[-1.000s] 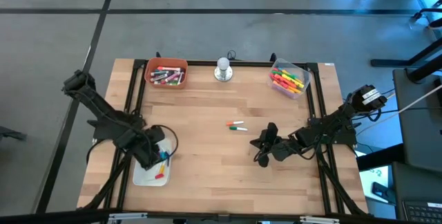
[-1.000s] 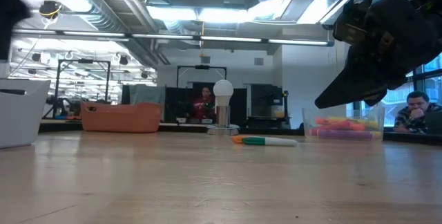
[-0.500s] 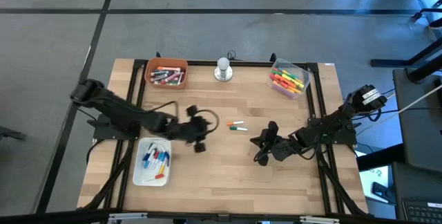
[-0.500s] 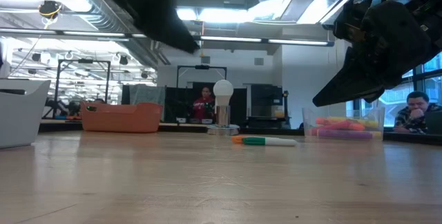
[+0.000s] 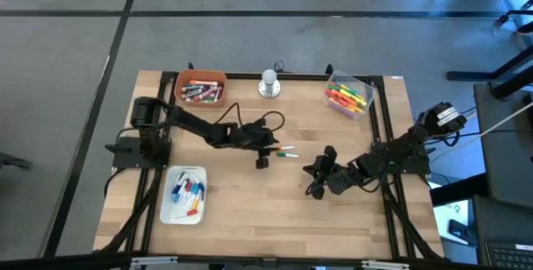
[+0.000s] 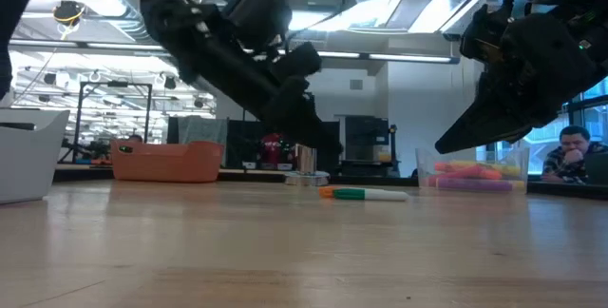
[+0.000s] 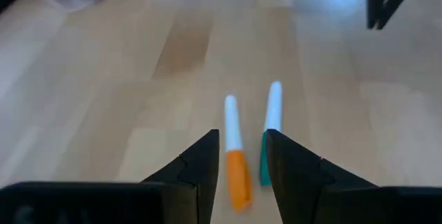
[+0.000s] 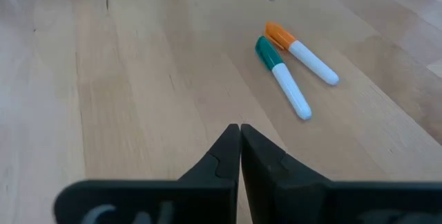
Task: Pick & Place Markers
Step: Put the small orange highlighter pen into the white bin, then put the small green highlighter pen into the white bin
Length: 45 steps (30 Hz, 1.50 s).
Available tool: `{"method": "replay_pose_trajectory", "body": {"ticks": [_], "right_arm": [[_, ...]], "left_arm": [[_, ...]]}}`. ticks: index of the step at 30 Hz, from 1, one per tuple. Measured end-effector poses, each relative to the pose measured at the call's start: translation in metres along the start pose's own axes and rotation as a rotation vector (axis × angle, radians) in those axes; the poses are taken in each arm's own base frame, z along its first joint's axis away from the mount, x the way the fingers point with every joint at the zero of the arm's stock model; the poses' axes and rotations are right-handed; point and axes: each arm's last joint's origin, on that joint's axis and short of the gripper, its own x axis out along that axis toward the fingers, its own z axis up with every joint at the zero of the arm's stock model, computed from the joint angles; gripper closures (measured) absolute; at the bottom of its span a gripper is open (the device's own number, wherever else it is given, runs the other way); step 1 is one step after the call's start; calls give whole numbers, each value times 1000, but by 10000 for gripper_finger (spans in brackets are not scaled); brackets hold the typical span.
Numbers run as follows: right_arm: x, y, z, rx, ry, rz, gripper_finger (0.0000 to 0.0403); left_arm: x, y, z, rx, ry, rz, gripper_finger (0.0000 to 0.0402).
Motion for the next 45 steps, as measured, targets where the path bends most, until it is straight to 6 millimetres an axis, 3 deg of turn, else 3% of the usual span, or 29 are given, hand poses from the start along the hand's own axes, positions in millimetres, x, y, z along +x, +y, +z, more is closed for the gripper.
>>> {"method": "replay_pose_trajectory", "body": {"ticks": [12, 18, 26, 30, 35, 40, 45], "right_arm": [[0, -1, 0, -9, -7, -18, 389], [0, -1, 0, -14, -8, -28, 389], [0, -2, 0, -12, -9, -30, 389], [0, -2, 0, -10, -9, -31, 389], [0, -2, 0, -16, -21, -46, 389], [0, -2, 0, -13, -24, -50, 389], [0, -2, 0, 11, -22, -46, 389]], "left_arm": [[30, 15, -35, 31, 69, -54, 288], [36, 16, -42, 20, 79, -56, 291], [35, 16, -41, 5, 77, -54, 344], [26, 18, -32, -107, 77, -33, 356], [3, 13, 8, -57, -96, -53, 345], [3, 3, 7, 37, -107, -167, 323], [14, 3, -4, 19, -95, -123, 293]]}}
